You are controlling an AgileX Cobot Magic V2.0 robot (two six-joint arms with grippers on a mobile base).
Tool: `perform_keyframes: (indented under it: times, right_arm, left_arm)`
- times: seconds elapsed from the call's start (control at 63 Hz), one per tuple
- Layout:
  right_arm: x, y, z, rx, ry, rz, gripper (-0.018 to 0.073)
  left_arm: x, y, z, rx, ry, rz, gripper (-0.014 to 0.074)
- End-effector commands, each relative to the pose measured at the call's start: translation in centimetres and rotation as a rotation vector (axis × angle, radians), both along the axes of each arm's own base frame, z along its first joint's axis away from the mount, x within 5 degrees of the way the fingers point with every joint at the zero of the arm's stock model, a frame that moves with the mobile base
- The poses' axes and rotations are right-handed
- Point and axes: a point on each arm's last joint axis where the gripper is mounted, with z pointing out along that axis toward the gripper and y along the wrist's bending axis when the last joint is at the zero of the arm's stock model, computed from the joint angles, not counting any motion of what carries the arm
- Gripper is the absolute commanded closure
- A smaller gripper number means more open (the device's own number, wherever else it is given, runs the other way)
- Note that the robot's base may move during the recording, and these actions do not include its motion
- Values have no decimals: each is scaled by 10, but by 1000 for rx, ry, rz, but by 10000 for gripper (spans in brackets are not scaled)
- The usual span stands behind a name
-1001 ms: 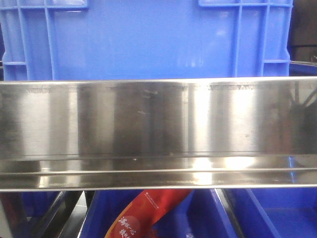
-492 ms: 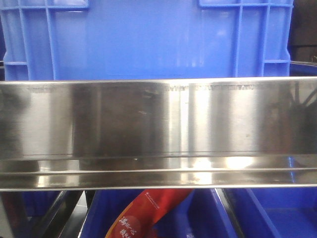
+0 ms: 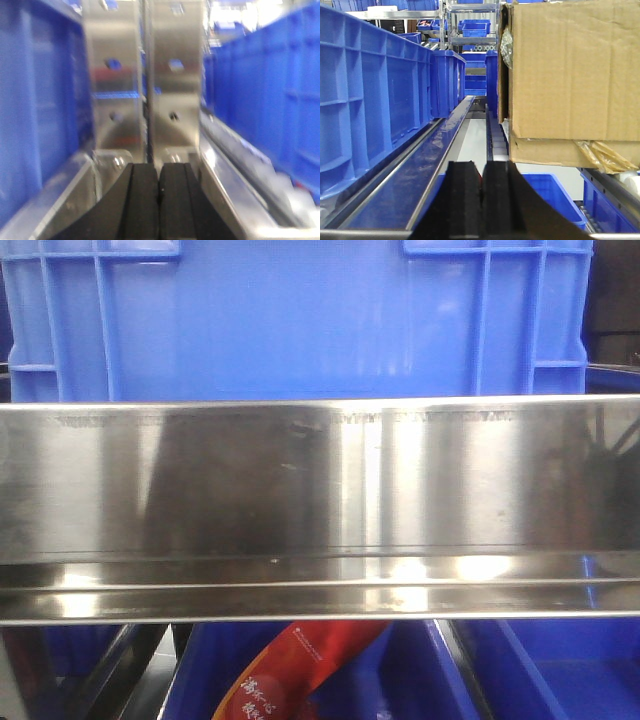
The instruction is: Grab block from conveyor and place in blue bin
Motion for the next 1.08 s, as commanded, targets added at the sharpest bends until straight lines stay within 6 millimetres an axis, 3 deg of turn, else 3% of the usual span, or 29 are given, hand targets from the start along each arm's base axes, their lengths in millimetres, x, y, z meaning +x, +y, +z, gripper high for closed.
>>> perform_keyframes:
  times: [0.0, 1.064]
  right_arm:
    - [0, 0, 1, -2, -17, -4, 721]
    - [0, 0, 1, -2, -17, -4, 721]
  left_arm:
    - [-1, 0, 4, -22, -49, 1, 707]
    - [-1, 0, 4, -24, -51, 0, 707]
